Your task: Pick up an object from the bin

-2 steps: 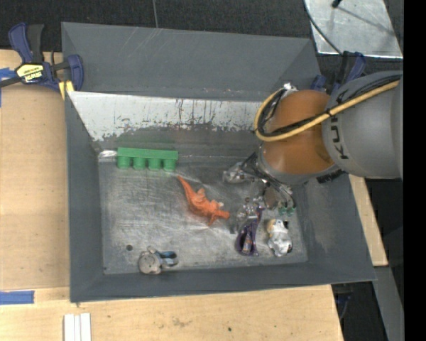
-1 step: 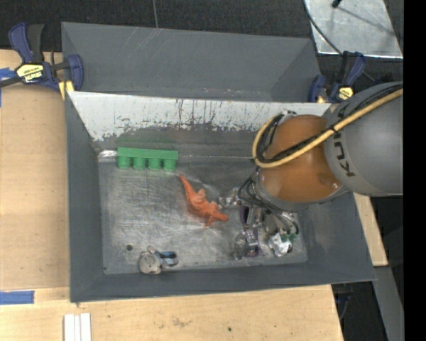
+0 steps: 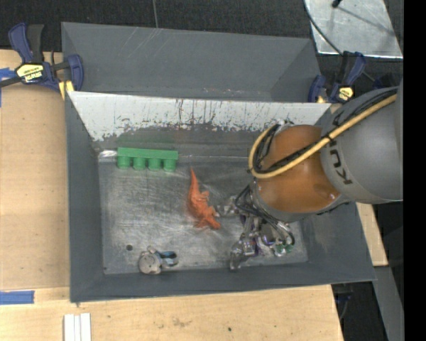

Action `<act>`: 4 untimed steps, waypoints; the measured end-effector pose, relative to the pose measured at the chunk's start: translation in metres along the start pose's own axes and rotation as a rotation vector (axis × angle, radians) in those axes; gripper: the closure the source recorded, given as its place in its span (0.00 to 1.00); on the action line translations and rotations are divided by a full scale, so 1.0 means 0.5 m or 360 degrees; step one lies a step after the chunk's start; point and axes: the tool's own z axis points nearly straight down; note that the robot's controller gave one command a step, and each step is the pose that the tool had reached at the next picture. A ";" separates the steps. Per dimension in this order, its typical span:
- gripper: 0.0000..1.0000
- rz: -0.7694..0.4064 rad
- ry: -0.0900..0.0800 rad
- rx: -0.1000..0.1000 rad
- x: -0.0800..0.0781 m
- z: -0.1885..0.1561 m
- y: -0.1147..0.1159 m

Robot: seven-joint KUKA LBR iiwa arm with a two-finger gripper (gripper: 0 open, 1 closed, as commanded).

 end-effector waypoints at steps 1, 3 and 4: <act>0.00 0.0030 0.0004 -0.0001 -0.009 0.000 0.000; 0.00 -0.0089 -0.0020 0.0003 -0.067 -0.093 -0.061; 0.00 0.0205 -0.0007 0.0006 -0.046 -0.034 -0.007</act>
Offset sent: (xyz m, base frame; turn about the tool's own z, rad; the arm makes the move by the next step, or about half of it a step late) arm 0.0670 -0.0140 0.1308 -0.2259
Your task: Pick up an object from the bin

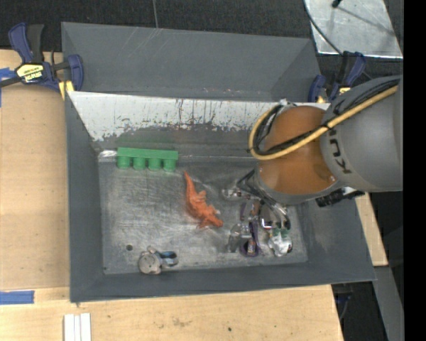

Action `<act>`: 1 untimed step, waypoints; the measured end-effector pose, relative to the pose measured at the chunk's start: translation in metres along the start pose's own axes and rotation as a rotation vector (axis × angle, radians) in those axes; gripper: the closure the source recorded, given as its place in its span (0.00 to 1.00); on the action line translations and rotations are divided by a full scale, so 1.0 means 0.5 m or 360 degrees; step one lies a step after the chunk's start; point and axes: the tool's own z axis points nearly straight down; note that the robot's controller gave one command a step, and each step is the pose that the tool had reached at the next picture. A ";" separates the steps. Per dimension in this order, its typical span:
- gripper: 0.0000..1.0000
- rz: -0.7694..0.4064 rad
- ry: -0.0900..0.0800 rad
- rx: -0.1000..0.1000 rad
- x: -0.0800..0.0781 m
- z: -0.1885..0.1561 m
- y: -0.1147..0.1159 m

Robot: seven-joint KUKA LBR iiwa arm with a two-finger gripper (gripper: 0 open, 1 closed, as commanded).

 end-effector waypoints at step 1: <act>0.00 0.0256 0.0007 -0.0011 0.010 0.017 0.024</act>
Offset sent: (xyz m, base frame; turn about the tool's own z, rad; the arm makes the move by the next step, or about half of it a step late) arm 0.0034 0.0211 -0.0198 0.0011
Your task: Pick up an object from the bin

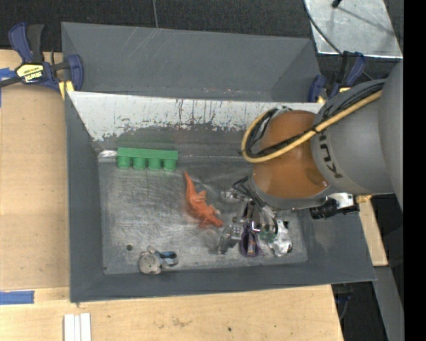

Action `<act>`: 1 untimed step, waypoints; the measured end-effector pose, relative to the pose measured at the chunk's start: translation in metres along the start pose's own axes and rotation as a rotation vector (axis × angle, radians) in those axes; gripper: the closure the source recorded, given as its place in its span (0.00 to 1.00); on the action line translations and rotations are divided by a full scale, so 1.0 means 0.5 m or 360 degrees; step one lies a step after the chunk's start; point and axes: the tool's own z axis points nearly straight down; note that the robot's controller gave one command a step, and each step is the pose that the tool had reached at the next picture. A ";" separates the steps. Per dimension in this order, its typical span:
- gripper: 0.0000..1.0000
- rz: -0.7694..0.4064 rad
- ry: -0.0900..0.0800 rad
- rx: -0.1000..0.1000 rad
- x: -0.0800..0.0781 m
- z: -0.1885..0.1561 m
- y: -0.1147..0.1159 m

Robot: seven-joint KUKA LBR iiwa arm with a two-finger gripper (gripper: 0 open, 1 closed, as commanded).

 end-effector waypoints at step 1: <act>0.00 -0.0295 -0.0002 0.0010 -0.012 0.007 -0.029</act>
Offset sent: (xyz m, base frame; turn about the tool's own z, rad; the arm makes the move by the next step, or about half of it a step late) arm -0.0270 0.0194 -0.0182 0.1735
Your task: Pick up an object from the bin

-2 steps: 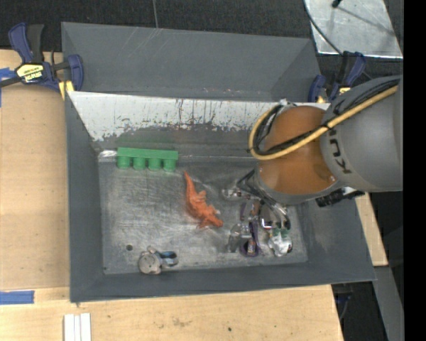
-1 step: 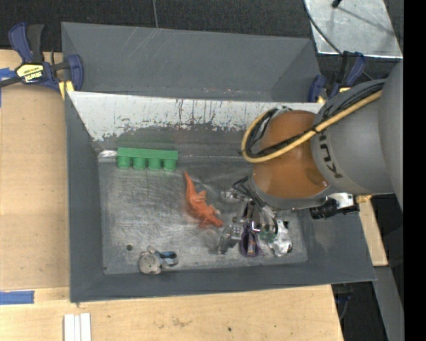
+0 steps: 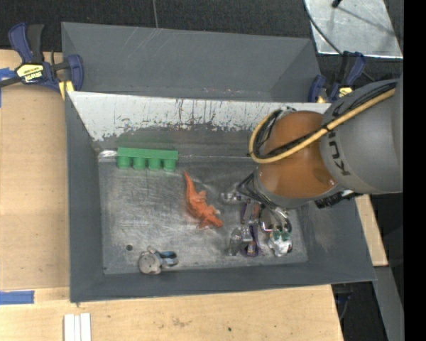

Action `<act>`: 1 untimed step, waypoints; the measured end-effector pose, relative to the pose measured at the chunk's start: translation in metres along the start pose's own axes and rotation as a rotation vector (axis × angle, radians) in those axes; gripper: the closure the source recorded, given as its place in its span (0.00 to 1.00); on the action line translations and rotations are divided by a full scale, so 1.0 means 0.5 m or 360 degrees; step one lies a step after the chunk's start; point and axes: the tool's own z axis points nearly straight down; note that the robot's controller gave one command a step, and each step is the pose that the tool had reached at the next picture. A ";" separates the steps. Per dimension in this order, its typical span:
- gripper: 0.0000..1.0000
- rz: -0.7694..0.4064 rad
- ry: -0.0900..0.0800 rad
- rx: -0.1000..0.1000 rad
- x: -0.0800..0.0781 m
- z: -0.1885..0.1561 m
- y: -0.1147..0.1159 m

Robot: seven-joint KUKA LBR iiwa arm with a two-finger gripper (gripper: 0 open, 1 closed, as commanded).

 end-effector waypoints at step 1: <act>0.00 0.0161 -0.0002 -0.0004 0.022 0.011 0.029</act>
Offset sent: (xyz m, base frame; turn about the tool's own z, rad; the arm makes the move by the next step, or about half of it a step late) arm 0.0041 -0.0247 0.0117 -0.3185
